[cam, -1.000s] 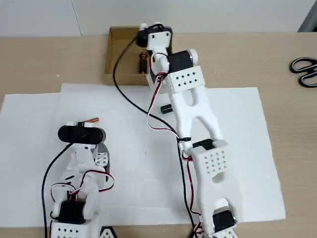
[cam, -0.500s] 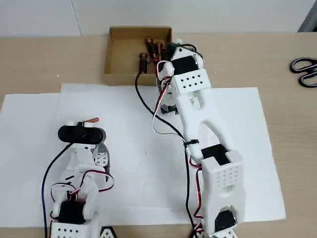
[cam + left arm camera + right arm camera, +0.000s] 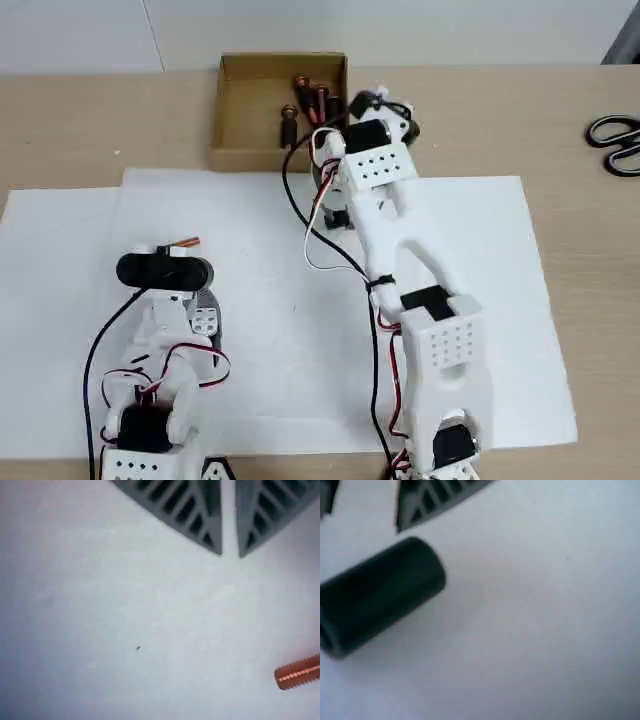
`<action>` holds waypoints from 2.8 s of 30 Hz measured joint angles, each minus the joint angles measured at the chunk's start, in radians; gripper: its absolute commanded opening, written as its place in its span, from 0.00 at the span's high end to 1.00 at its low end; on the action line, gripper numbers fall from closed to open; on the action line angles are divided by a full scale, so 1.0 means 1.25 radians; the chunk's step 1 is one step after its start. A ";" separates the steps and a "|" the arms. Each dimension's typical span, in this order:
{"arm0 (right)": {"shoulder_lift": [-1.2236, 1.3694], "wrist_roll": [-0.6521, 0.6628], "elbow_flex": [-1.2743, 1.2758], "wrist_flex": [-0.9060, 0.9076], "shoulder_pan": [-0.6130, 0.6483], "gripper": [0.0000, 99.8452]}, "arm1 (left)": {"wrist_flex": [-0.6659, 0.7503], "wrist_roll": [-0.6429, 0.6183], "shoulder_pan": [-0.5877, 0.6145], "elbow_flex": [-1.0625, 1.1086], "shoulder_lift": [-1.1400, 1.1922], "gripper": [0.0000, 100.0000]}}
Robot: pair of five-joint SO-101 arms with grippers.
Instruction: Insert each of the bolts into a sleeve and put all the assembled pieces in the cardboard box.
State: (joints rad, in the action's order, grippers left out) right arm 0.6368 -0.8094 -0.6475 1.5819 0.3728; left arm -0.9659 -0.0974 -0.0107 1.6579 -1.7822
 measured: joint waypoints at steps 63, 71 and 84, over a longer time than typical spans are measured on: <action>0.136 0.000 -0.060 -0.144 0.002 1.00 | 0.000 0.000 0.000 0.000 0.000 0.99; 0.016 0.052 -0.060 -0.056 0.027 1.00 | 0.000 0.000 0.000 0.000 0.000 0.99; -0.162 0.118 -0.060 0.107 -0.106 1.00 | -0.041 -0.087 0.000 -0.158 0.000 0.99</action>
State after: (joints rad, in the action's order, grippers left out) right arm 0.4342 -0.6621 -0.7227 1.7154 0.2409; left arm -1.0165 -0.2064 -0.0107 1.4599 -1.7822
